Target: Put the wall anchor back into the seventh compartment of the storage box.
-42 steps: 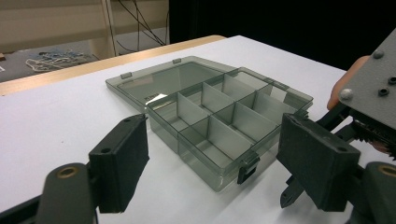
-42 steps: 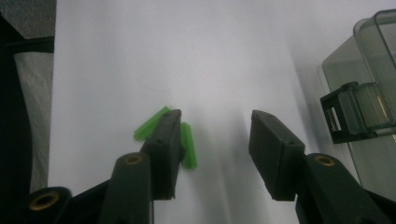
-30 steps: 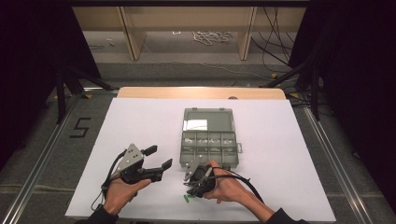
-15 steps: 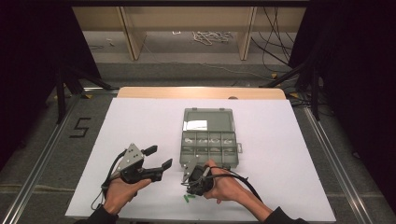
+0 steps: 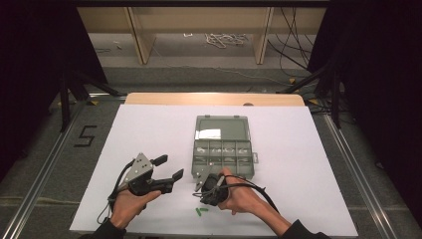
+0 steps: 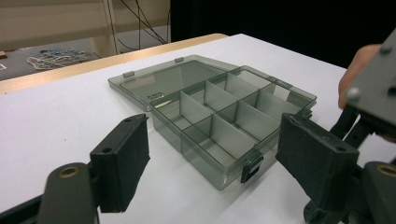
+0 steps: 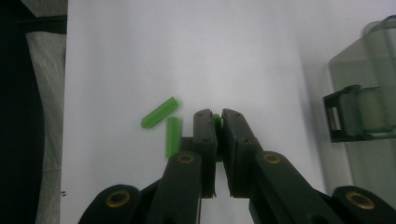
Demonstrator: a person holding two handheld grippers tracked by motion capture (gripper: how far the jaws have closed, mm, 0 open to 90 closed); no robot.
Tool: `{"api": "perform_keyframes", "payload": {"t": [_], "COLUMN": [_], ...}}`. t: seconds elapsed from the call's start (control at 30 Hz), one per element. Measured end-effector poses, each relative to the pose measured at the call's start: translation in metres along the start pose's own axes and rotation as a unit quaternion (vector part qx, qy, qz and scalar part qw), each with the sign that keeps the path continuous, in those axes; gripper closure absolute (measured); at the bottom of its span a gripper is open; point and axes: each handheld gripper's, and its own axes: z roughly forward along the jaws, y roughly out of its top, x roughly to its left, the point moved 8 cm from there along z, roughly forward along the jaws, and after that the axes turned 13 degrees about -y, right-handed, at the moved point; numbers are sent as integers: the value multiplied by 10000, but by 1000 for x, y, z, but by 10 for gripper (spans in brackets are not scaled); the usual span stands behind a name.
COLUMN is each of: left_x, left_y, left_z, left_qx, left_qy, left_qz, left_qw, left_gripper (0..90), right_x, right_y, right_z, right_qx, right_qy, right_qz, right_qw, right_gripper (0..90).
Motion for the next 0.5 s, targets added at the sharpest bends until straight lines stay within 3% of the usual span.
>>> {"api": "perform_keyframes", "payload": {"t": [0.3,0.43,0.5], "left_x": [0,-1,0], "left_y": [0,0,-1], "left_z": [0,1,0], "left_qx": [30,-17,40], "left_qy": [-21,7,-5], "left_qz": [56,-62,37], "left_qw": [10000,10000,10000], "left_gripper": [247,248,248], "right_x": [-22,-33,-39], "right_y": [1,1,0], "right_z": [-27,-38,-44], "right_qx": [-225,-344,-387], "right_qy": [-206,-335,-427], "right_qz": [278,348,408], "right_qw": [9991,9982,9975], "right_gripper": [850,849,849]}}
